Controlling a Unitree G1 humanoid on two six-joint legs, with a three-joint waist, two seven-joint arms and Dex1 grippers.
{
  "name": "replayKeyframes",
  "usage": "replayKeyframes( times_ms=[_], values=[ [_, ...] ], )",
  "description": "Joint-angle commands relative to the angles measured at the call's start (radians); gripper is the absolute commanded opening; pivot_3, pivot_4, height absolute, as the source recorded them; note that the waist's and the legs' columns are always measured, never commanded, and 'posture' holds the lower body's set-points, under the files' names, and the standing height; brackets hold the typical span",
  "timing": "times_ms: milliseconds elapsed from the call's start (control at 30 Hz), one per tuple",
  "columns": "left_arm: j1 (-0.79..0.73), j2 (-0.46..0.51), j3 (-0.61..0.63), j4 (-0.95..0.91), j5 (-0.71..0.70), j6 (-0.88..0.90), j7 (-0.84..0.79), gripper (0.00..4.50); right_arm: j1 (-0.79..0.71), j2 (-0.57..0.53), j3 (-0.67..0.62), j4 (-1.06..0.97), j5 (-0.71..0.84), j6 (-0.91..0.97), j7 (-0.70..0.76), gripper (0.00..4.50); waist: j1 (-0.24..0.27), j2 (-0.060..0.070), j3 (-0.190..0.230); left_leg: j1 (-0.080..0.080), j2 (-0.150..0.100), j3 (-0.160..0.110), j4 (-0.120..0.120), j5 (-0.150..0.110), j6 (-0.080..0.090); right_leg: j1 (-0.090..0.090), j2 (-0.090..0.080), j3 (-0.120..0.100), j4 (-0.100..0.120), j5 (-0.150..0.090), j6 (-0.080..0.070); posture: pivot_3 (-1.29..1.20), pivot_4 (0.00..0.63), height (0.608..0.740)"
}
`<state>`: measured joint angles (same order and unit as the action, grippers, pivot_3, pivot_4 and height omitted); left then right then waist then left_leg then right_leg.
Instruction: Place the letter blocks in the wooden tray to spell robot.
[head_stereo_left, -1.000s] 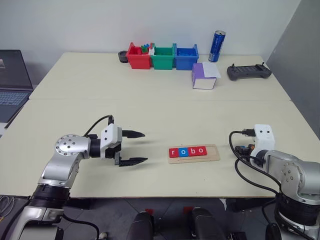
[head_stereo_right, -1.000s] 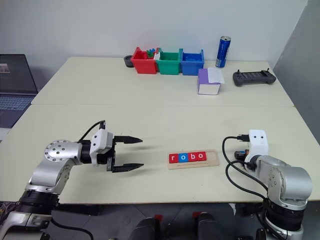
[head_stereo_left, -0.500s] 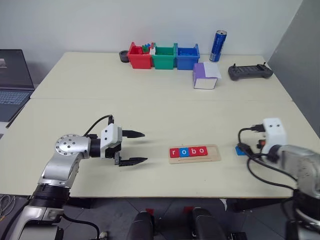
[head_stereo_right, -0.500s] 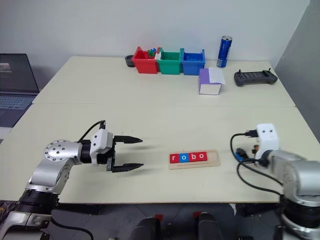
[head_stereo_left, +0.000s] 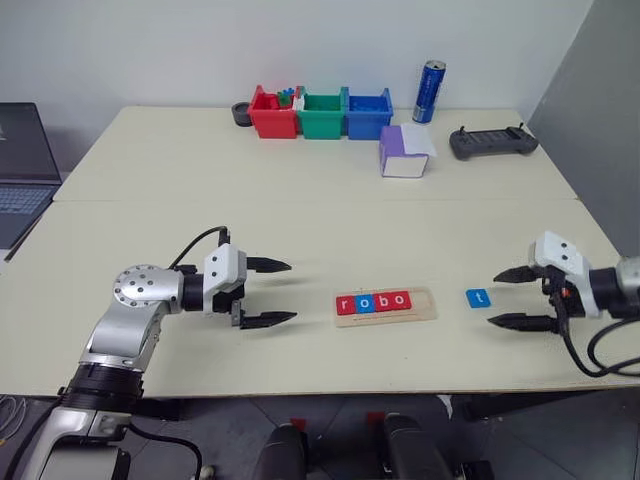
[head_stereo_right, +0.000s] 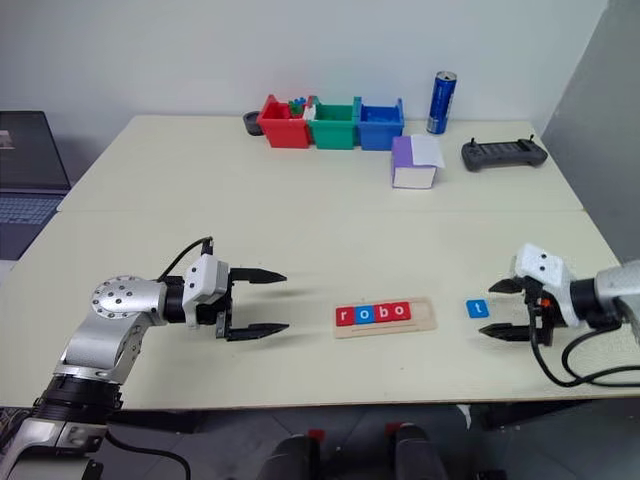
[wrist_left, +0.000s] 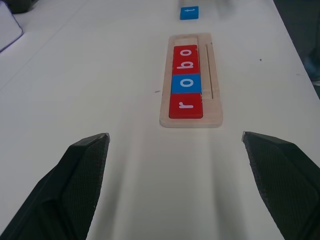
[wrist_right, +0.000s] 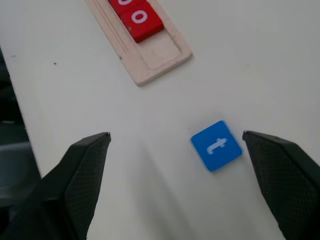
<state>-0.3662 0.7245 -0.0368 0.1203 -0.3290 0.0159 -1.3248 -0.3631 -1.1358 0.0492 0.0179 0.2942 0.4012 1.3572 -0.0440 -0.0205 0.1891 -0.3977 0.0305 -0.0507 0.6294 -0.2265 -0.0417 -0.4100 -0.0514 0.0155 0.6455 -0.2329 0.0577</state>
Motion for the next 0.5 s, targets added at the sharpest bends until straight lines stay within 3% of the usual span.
replayKeyframes(
  times_ms=[33,267,500],
  values=[
    [0.001,0.018,0.019,-0.045,-0.01,0.005,0.004,4.5,-0.095,0.022,0.096,0.17,-0.098,-0.248,0.147,4.49,0.001,0.0,0.0,0.0,0.0,0.0,0.0,0.0,0.0,0.0,0.0,0.0,0.0,0.0,0.0,0.0,0.15,0.74],
    [0.068,0.04,0.05,-0.124,-0.023,0.038,0.041,4.5,-0.28,0.147,0.221,0.496,-0.241,-0.52,0.21,4.49,-0.001,0.0,0.0,-0.001,0.0,0.0,0.0,0.0,0.0,0.0,0.0,0.001,0.0,0.002,0.003,0.0,0.15,0.74],
    [0.121,0.054,0.078,-0.188,-0.029,0.071,0.075,4.5,-0.368,0.208,0.245,0.686,-0.291,-0.608,0.221,4.49,0.006,0.001,0.0,-0.001,0.0,0.0,-0.001,0.0,0.0,0.0,0.0,0.0,0.001,0.001,0.002,0.0,0.15,0.74]
  ],
)
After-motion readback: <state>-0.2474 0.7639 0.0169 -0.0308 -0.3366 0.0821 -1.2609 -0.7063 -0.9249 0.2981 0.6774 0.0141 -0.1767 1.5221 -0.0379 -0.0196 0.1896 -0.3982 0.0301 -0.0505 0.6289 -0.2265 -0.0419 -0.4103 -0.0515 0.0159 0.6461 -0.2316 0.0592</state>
